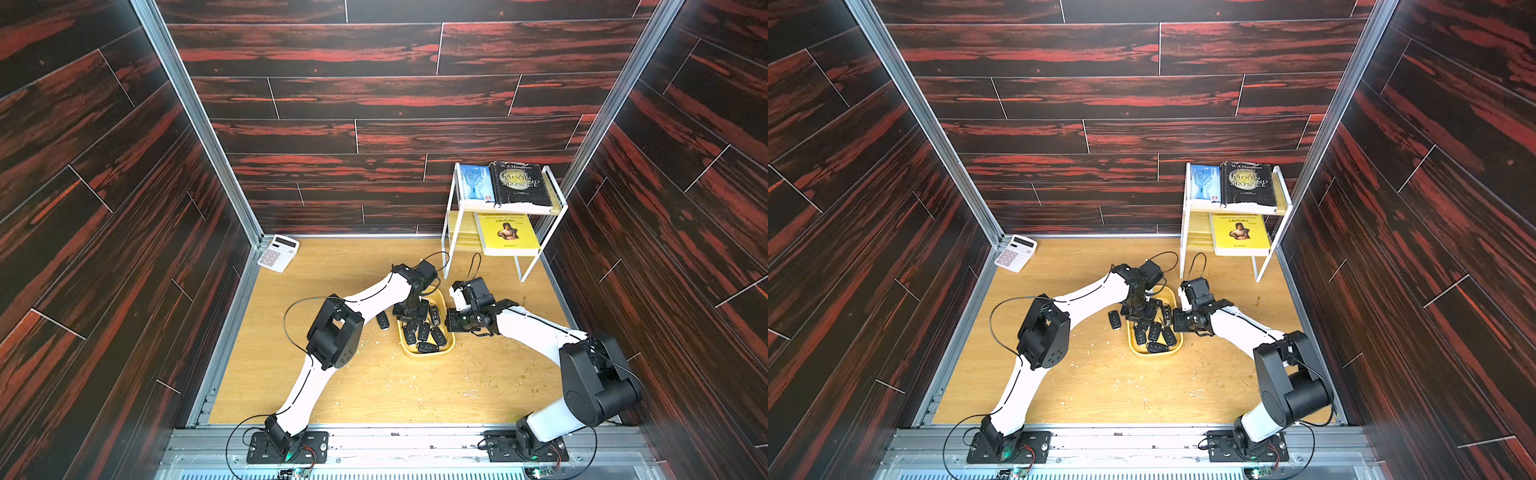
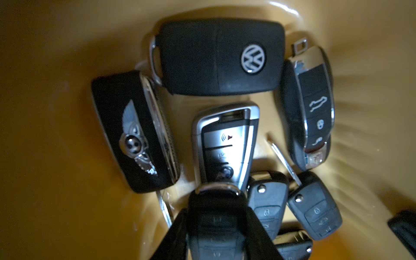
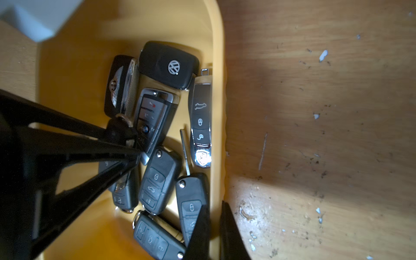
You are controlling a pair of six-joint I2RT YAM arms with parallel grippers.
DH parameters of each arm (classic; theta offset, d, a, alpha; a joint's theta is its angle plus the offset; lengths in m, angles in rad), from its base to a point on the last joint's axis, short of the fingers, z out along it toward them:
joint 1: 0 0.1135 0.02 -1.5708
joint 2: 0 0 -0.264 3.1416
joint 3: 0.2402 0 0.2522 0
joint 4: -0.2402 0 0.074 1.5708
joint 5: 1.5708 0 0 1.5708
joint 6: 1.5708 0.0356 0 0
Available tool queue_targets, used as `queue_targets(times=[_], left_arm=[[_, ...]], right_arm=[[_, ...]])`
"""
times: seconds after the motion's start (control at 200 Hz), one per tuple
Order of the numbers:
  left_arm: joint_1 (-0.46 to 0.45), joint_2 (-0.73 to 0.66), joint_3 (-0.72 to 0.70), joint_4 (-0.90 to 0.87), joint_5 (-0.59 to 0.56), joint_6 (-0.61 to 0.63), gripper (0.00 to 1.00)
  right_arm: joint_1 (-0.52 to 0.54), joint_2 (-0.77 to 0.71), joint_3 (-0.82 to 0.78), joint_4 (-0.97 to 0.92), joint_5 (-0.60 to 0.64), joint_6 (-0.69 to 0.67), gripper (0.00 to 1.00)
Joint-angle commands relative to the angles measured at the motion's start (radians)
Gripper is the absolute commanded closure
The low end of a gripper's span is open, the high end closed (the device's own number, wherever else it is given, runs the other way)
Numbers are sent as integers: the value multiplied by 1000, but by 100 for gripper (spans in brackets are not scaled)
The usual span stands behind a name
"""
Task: Place the car key into the storage box
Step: Place the car key in the storage box.
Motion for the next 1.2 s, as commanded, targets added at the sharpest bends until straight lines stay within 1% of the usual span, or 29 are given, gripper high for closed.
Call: queue_targets(times=[0.0,0.06,0.17,0.215,0.396,0.516,0.601,0.741,0.937,1.057,1.192], left_arm=[[0,13,32,-43,-17,-15,76],[0,14,27,-46,-6,-14,73],[0,17,19,-36,-15,-16,61],[0,21,18,-34,-12,-16,59],[0,36,27,-31,-14,-16,44],[0,55,43,-35,7,-14,41],[0,70,61,-45,23,-11,37],[0,51,57,-41,52,-13,28],[0,25,54,-27,52,-18,24],[1,0,65,-23,50,-29,24],[0,-42,74,-17,83,-41,24]], right_arm=[[2,25,-16,9,-27,1,91],[2,23,-15,9,-25,1,91],[2,18,-18,8,-23,0,91],[2,16,-18,6,-23,0,90],[1,15,-21,9,-24,1,90],[1,14,-25,9,-24,3,91],[2,14,-26,11,-23,3,90],[1,14,-26,7,-20,3,90],[1,24,-23,14,-21,6,90],[1,31,-18,16,-26,9,90],[1,35,-12,17,-29,9,90]])
